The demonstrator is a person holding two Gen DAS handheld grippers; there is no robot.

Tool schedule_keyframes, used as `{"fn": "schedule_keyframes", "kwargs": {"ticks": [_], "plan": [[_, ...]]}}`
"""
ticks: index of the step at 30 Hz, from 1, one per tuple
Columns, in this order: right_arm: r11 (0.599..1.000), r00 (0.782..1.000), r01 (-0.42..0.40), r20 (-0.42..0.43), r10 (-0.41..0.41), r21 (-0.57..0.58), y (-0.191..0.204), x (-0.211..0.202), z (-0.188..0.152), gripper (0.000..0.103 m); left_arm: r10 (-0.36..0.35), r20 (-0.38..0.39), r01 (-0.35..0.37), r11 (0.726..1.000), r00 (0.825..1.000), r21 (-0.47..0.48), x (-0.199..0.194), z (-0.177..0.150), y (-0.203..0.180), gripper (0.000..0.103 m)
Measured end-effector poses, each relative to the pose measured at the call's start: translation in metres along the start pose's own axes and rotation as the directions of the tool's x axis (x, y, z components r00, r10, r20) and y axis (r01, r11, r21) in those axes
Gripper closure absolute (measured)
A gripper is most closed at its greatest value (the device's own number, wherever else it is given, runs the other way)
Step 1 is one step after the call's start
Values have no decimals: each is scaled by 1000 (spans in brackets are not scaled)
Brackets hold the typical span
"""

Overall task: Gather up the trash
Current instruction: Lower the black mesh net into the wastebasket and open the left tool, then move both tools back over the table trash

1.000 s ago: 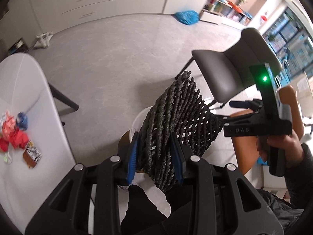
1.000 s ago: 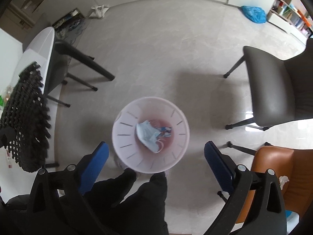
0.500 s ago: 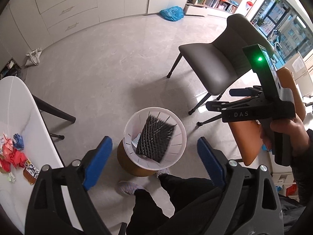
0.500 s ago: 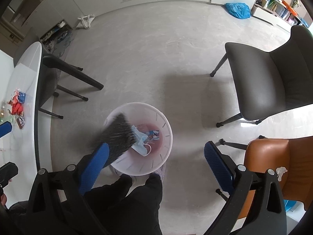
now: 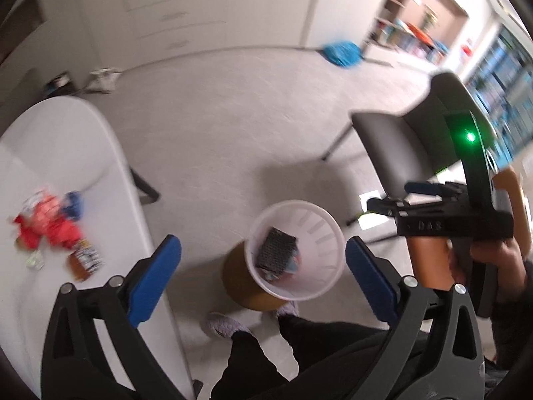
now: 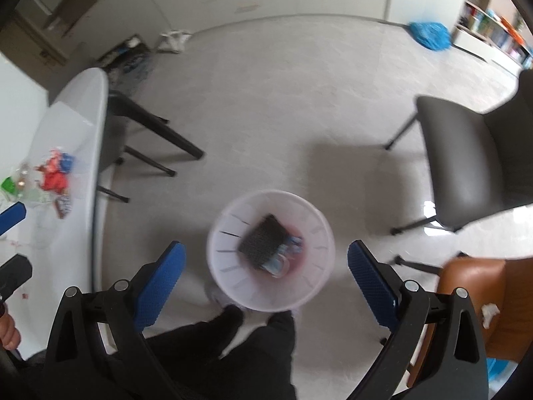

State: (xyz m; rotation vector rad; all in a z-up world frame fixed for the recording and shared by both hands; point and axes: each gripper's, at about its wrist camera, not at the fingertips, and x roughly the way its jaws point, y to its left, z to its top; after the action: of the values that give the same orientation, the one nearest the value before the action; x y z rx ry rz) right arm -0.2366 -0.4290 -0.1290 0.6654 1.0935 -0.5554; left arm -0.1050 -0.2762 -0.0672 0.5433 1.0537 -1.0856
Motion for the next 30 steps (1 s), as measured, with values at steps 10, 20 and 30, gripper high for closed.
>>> {"fn": "schedule_keyframes", "kwargs": {"ticks": [10, 20, 30], "plan": [[963, 992, -119, 14, 126, -242, 119, 2, 35, 3, 186, 64, -162, 948, 981, -274, -47, -38, 104, 8], [916, 989, -141, -4, 151, -375, 190, 4, 42, 3, 244, -5, -217, 852, 970, -477, -40, -82, 182, 8], [895, 985, -164, -25, 169, -416, 232, 11, 51, 3, 234, -68, -233, 809, 970, -540, 11, -86, 219, 8]]}}
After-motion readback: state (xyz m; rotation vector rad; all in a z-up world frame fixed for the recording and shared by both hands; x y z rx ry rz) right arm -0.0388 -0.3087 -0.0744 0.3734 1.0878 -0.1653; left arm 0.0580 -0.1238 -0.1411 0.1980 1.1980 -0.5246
